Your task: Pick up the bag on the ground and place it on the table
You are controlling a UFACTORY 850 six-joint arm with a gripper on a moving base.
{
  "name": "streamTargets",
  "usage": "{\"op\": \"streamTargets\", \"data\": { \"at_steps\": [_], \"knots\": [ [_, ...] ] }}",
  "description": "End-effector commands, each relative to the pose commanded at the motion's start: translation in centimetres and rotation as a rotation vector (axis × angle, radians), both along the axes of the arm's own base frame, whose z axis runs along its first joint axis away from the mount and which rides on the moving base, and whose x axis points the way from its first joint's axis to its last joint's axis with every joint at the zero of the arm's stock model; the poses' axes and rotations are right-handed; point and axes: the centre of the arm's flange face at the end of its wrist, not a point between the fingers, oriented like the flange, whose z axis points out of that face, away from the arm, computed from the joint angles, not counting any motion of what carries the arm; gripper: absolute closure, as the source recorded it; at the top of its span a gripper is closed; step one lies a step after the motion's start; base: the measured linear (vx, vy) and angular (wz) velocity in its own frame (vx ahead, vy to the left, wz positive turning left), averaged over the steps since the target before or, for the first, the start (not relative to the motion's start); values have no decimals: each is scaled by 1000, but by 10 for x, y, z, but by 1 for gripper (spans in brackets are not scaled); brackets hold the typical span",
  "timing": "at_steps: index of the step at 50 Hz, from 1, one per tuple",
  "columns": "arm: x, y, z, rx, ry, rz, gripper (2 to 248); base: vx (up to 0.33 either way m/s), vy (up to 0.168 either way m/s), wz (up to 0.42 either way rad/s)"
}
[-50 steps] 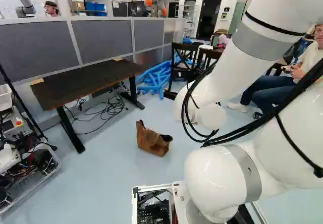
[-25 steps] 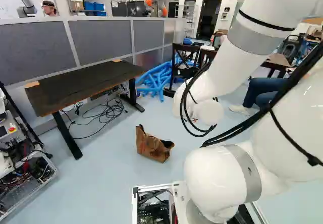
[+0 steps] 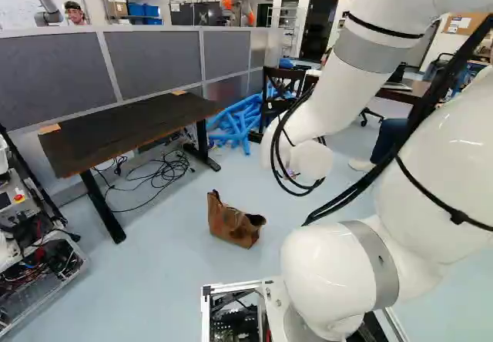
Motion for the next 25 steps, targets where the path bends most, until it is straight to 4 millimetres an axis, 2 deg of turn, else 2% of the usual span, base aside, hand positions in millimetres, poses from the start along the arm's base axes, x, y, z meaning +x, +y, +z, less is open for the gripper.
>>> {"op": "streamTargets", "data": {
  "at_steps": [25],
  "knots": [
    [56, 2, -22, -3, 67, 13, 3, 0, 0, 0]
  ]
}}
